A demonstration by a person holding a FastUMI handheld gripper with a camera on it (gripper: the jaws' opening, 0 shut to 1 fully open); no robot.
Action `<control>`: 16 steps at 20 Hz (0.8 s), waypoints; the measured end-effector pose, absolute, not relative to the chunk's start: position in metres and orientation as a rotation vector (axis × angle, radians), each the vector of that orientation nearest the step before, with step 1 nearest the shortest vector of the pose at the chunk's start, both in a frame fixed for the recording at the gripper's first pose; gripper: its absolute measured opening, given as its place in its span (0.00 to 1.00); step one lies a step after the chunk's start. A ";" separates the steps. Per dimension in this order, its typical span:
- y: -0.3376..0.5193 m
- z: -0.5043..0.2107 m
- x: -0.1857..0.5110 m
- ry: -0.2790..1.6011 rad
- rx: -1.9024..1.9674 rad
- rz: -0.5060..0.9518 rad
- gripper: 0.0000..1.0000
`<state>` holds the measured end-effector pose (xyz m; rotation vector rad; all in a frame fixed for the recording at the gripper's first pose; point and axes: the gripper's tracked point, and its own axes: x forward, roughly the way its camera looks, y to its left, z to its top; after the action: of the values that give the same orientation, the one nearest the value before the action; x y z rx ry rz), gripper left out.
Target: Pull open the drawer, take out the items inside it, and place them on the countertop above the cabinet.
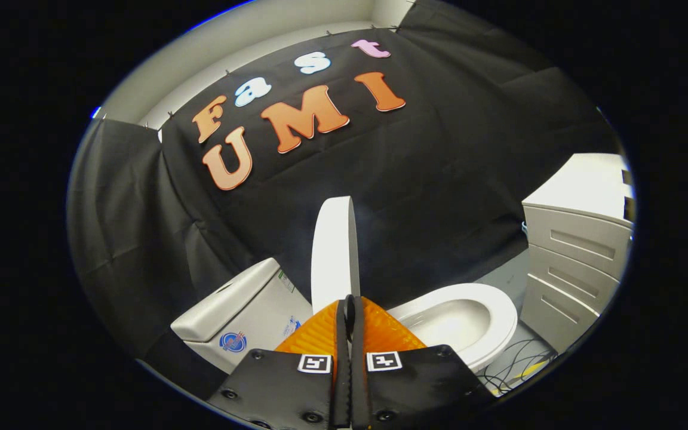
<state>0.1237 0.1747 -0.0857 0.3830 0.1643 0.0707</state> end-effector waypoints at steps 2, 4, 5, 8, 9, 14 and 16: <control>0.189 -0.081 0.123 0.162 0.341 0.071 0.08; 0.202 -0.076 0.123 0.159 0.304 0.070 0.08; 0.209 -0.074 0.122 0.157 0.283 0.070 0.08; 0.228 -0.071 0.122 0.150 0.245 0.082 0.08; 0.236 -0.070 0.122 0.152 0.234 0.090 0.08; 0.260 -0.067 0.121 0.145 0.194 0.108 0.08; 0.275 -0.066 0.121 0.144 0.177 0.127 0.08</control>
<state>0.1209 0.2749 -0.0662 0.1772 0.1439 0.1271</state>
